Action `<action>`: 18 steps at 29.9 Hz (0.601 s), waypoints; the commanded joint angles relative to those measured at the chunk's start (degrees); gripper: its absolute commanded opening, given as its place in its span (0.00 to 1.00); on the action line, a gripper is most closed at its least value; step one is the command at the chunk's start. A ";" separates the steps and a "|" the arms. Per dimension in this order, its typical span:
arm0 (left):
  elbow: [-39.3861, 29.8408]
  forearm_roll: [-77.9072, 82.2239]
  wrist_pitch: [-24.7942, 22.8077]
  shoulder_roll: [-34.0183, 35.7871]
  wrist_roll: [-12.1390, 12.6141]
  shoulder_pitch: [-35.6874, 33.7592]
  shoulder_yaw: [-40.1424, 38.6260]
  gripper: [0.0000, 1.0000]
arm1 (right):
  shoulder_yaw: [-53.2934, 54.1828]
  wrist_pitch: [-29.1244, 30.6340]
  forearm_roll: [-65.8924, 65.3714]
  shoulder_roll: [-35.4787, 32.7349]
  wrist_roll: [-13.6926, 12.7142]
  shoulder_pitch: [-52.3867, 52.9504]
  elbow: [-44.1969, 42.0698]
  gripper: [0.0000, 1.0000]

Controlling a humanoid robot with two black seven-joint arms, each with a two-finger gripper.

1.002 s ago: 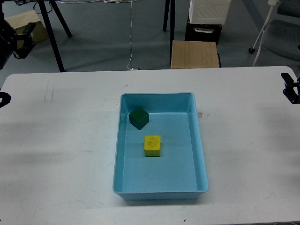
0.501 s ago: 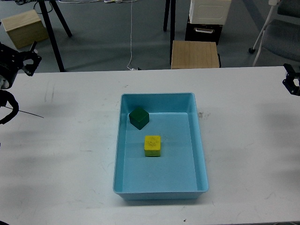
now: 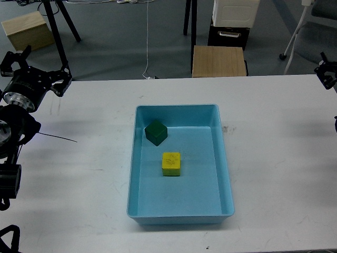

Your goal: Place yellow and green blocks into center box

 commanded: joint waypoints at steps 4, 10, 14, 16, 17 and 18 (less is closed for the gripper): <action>0.16 0.41 0.67 -1.77 0.55 0.13 0.79 1.00 | -0.77 -0.51 -3.93 2.29 0.00 -0.24 -2.25 1.00; 0.16 0.68 1.02 -2.47 0.37 0.31 1.06 1.00 | -0.59 0.11 -7.19 3.52 0.00 -1.29 -3.22 1.00; 0.16 0.59 3.83 -2.74 0.02 0.13 1.23 1.00 | 0.46 0.19 -7.46 4.57 0.00 -1.29 -7.87 1.00; 0.16 0.59 4.71 -3.09 0.37 0.13 1.15 1.00 | 1.69 0.11 -7.02 7.37 0.00 -1.29 -10.16 1.00; 0.16 0.59 5.15 -3.70 0.46 0.13 1.14 1.00 | 3.00 0.11 -5.97 9.30 0.00 -1.47 -11.39 1.00; 0.16 0.50 5.50 -4.31 0.55 0.13 0.62 1.00 | 4.92 0.37 -3.44 10.54 0.00 -1.99 -12.36 1.00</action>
